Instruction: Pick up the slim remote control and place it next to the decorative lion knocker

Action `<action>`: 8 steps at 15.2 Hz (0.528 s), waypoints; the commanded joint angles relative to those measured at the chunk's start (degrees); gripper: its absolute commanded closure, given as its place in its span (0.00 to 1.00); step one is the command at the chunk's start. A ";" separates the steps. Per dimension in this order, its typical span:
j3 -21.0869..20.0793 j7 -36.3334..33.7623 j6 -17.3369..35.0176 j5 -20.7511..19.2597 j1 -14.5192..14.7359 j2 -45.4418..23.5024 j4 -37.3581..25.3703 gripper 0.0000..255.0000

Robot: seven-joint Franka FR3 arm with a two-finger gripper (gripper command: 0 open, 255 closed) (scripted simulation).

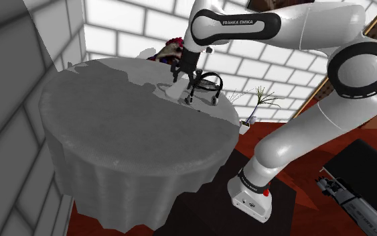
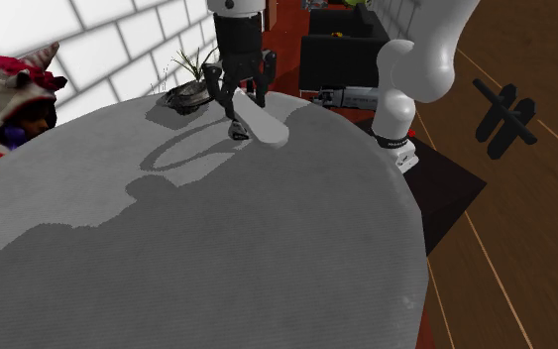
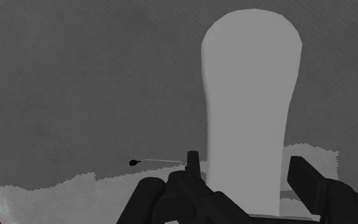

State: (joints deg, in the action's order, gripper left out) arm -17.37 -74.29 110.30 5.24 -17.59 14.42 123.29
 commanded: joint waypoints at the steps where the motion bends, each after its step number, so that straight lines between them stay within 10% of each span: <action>1: 2.00 3.21 0.23 0.21 -0.95 2.28 2.64 1.00; 8: 8.98 13.12 -0.46 -0.77 -4.18 9.08 9.21 1.00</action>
State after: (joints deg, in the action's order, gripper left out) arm -9.52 -62.82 109.62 4.70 -21.25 22.38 131.02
